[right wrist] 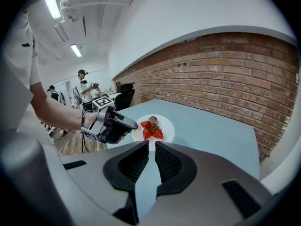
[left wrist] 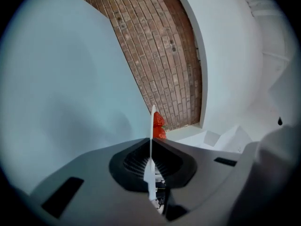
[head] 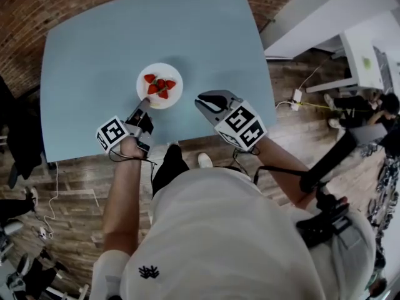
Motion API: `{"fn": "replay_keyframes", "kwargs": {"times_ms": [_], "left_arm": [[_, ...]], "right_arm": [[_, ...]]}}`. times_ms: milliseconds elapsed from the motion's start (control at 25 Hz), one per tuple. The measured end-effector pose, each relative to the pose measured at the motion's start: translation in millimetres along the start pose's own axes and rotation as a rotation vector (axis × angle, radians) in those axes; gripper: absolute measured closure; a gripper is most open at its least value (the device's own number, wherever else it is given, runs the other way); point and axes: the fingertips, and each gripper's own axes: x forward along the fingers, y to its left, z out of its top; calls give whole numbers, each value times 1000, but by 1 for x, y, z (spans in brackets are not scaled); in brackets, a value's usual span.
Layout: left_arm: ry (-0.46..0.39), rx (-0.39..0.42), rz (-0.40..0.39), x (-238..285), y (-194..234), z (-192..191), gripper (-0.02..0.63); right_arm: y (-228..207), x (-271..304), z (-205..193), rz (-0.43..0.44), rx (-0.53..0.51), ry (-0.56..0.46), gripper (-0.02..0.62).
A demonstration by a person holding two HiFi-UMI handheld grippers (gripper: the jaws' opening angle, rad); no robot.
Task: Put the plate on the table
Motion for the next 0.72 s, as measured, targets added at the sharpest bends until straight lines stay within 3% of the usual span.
{"fn": "replay_keyframes", "kwargs": {"times_ms": [320, 720], "left_arm": [[78, -7, 12, 59, 49, 59, 592], [168, -39, 32, 122, 87, 85, 592]], "right_arm": [[-25, 47, 19, -37, 50, 45, 561], [-47, 67, 6, -98, 133, 122, 561]]}}
